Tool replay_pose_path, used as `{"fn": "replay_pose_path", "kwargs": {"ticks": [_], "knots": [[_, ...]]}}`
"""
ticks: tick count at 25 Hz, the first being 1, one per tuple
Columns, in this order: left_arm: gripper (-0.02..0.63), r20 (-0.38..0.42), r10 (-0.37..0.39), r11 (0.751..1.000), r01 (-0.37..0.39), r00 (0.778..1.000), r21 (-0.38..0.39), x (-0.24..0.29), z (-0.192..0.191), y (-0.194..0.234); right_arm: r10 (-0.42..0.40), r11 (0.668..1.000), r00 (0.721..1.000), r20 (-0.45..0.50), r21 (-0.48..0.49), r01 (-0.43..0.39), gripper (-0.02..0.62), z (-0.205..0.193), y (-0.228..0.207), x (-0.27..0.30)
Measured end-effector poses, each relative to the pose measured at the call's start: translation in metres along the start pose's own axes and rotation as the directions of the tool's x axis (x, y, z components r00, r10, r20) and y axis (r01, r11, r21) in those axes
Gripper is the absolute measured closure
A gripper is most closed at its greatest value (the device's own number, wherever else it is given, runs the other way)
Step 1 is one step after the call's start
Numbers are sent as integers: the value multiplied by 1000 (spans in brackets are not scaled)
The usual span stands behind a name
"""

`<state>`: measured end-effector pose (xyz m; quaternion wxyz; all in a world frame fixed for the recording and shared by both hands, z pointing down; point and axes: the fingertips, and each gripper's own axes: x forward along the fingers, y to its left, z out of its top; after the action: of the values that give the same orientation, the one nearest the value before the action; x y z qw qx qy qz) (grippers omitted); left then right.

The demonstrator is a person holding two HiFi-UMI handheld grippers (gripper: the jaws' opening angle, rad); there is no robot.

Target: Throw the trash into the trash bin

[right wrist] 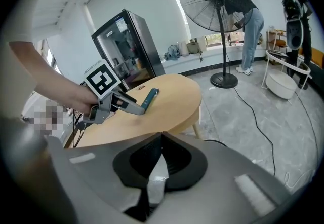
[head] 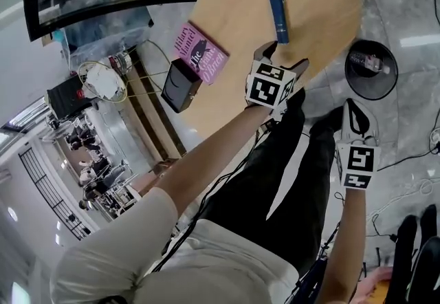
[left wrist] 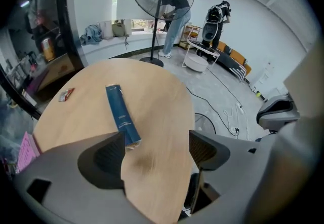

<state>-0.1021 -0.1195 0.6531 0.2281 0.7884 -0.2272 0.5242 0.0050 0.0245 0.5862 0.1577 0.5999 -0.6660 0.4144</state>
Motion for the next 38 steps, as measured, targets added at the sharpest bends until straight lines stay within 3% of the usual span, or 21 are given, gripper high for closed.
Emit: {"fn": "replay_pose_path", "kwargs": {"ticks": [8, 17, 27, 30, 38], "knots": [[225, -25, 76, 996, -77, 997, -42, 27, -1, 44, 12, 1000, 1000, -17, -12, -12, 584, 2, 4, 22], [225, 7, 107, 992, -107, 994, -72, 49, 18, 74, 25, 1000, 998, -53, -7, -25, 584, -17, 11, 38], [233, -20, 83, 996, -84, 996, -15, 64, 31, 89, 12, 1000, 998, -56, -7, -12, 584, -20, 10, 40], [365, -14, 87, 996, -87, 996, -24, 63, 28, 90, 3, 1000, 998, -57, -2, -4, 584, -22, 7, 39], [484, -4, 117, 993, -117, 993, 20, 54, 23, 90, -2, 1000, 999, -54, 10, 2, 584, -33, 8, 34]]}}
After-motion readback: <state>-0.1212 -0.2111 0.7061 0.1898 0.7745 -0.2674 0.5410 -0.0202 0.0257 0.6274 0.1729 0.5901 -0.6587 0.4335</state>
